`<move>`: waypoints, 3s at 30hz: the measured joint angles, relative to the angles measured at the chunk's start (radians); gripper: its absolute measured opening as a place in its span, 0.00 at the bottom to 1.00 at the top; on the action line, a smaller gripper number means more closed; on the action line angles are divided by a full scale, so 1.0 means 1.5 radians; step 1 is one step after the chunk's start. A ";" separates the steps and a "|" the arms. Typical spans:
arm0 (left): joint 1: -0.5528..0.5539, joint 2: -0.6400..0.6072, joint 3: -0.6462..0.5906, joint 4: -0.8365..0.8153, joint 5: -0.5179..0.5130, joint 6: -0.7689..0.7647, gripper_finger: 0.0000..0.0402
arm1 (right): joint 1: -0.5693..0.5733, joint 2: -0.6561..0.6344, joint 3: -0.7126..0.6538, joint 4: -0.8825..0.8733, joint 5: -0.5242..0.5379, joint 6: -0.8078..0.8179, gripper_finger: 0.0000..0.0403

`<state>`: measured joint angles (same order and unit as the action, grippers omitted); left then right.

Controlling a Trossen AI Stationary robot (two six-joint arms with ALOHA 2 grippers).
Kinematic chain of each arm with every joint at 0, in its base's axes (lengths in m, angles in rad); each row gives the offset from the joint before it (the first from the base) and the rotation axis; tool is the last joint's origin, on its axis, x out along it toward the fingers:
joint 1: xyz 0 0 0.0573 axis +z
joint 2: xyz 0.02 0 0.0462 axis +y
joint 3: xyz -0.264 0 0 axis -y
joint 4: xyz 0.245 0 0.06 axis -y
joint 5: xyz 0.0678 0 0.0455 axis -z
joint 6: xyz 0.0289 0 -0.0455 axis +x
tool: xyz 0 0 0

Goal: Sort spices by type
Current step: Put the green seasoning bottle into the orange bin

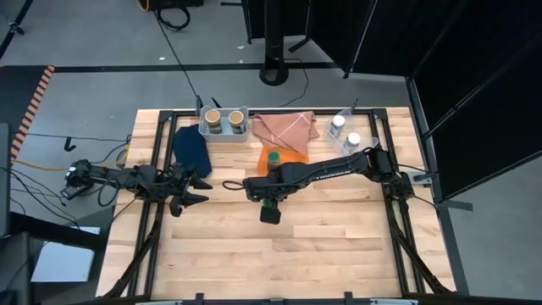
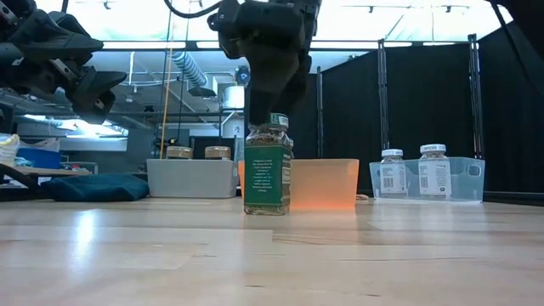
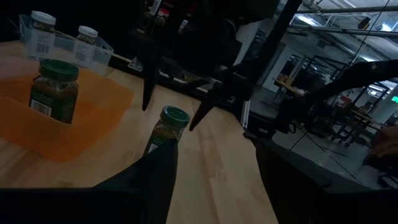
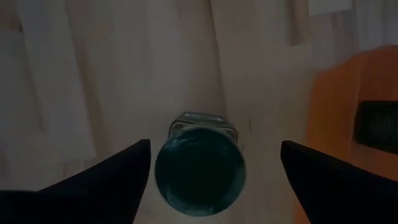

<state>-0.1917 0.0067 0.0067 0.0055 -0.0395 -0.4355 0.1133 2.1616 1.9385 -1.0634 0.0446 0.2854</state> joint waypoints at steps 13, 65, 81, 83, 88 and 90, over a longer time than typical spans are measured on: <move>0.000 0.000 0.000 0.001 0.000 -0.007 0.56 | -0.002 0.009 0.001 -0.005 0.022 -0.017 0.81; 0.000 0.000 0.000 0.001 0.000 -0.011 0.56 | 0.004 0.009 0.161 -0.081 0.006 -0.055 0.52; 0.000 0.000 0.000 0.000 0.000 -0.009 0.56 | -0.057 0.000 0.278 -0.227 0.065 -0.113 0.52; 0.000 0.000 0.000 0.000 0.000 -0.009 0.56 | -0.067 -0.004 0.278 -0.253 0.076 -0.124 0.52; 0.000 0.000 0.000 0.000 0.000 -0.007 0.56 | -0.098 -0.018 0.278 -0.284 0.093 -0.144 0.52; 0.000 0.001 0.000 -0.001 0.000 -0.007 0.56 | -0.113 -0.029 0.278 -0.289 0.094 -0.149 0.52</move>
<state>-0.1917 0.0074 0.0067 0.0048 -0.0399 -0.4461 -0.0556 2.1179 2.3562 -1.4972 0.1859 0.0613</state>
